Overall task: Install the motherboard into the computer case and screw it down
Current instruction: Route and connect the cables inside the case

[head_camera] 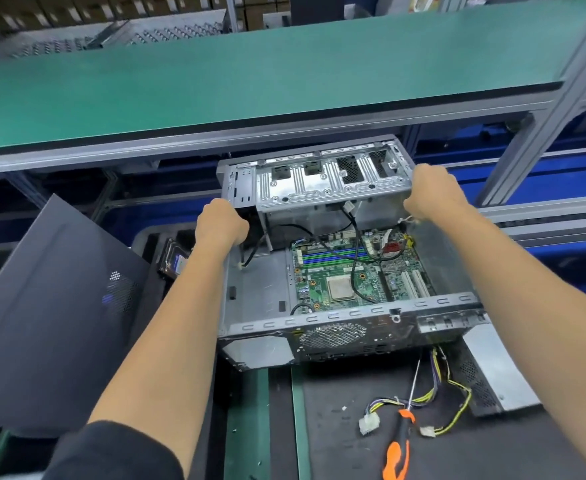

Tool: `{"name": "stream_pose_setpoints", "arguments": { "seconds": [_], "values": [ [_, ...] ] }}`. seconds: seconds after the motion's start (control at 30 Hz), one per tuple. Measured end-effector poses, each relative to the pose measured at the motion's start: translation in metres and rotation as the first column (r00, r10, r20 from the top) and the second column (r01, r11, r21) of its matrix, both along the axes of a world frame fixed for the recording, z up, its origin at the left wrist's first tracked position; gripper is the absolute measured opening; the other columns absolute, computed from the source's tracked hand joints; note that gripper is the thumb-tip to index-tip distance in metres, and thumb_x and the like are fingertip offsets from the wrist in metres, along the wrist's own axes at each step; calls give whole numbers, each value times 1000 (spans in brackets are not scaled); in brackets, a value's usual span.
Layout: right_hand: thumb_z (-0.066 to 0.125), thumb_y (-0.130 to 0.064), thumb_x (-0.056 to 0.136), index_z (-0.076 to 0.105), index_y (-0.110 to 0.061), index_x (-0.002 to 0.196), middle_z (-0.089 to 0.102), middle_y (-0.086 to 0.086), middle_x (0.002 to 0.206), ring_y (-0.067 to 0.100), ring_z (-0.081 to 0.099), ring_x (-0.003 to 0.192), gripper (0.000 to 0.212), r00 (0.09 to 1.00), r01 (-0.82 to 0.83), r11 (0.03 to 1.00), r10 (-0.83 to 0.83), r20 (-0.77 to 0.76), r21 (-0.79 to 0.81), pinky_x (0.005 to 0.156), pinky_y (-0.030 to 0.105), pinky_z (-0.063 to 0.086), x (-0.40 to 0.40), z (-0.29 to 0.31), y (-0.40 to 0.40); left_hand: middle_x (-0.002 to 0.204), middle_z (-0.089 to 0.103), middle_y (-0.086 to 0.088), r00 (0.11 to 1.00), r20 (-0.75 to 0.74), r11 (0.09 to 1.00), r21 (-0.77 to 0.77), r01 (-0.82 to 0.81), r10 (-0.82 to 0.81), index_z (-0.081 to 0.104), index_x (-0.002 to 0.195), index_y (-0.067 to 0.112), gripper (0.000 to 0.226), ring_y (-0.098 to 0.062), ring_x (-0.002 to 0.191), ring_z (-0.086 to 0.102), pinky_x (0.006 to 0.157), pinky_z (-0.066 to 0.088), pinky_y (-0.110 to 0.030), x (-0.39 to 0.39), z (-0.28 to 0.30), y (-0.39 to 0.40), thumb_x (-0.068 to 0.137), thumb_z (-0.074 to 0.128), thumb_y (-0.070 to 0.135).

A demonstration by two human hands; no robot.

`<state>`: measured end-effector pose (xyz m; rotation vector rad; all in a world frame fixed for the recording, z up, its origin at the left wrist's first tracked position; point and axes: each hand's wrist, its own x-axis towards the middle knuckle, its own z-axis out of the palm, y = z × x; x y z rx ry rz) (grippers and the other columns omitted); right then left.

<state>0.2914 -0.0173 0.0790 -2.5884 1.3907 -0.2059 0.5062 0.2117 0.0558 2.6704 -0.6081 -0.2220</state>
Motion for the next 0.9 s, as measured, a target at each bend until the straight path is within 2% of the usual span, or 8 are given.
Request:
{"name": "stream_pose_setpoints", "arguments": {
  "seconds": [0.13, 0.23, 0.4, 0.67, 0.9],
  "values": [
    [57, 4, 81, 38, -7, 65, 43, 10, 64, 22, 40, 52, 27, 1000, 12, 1000, -12, -18, 2, 41, 27, 29, -9, -4, -16, 73, 45, -7, 1000, -15, 1000, -14, 8, -9, 44, 92, 4, 13, -16, 57, 40, 49, 33, -25, -6, -7, -17, 82, 52, 1],
    [57, 2, 82, 39, -7, 67, 41, 10, 70, 24, 43, 56, 25, 999, 16, 1000, -16, -29, 12, 43, 28, 31, -10, -6, -22, 71, 44, -5, 999, -31, 1000, -16, 18, -18, 44, 90, 4, 12, -16, 58, 41, 46, 30, -23, -6, -11, -24, 81, 51, 0],
    [57, 2, 83, 38, -8, 67, 46, 10, 67, 22, 44, 54, 26, 998, 4, 1000, -3, -56, 22, 42, 29, 33, -5, -9, -27, 85, 49, -10, 998, -70, 1000, -2, -3, 3, 44, 92, 5, 13, -24, 73, 48, 61, 39, -31, -7, -20, -27, 82, 52, 2],
    [59, 1, 83, 37, -8, 66, 45, 10, 67, 22, 41, 54, 30, 998, -15, 1000, 16, -65, 19, 42, 28, 31, 8, -10, -33, 90, 50, -11, 996, -85, 1000, -3, -26, 26, 44, 94, 5, 16, -27, 77, 50, 62, 40, -33, 2, -23, -28, 81, 52, 3],
    [56, 5, 83, 38, -9, 69, 45, 8, 65, 20, 40, 54, 26, 999, -29, 999, 30, -20, 23, 43, 29, 34, 18, -6, -46, 81, 45, -7, 998, -43, 998, -42, -55, 53, 42, 92, 6, 15, -20, 66, 45, 55, 38, -29, 7, -12, -38, 83, 54, 2]
  ]
}}
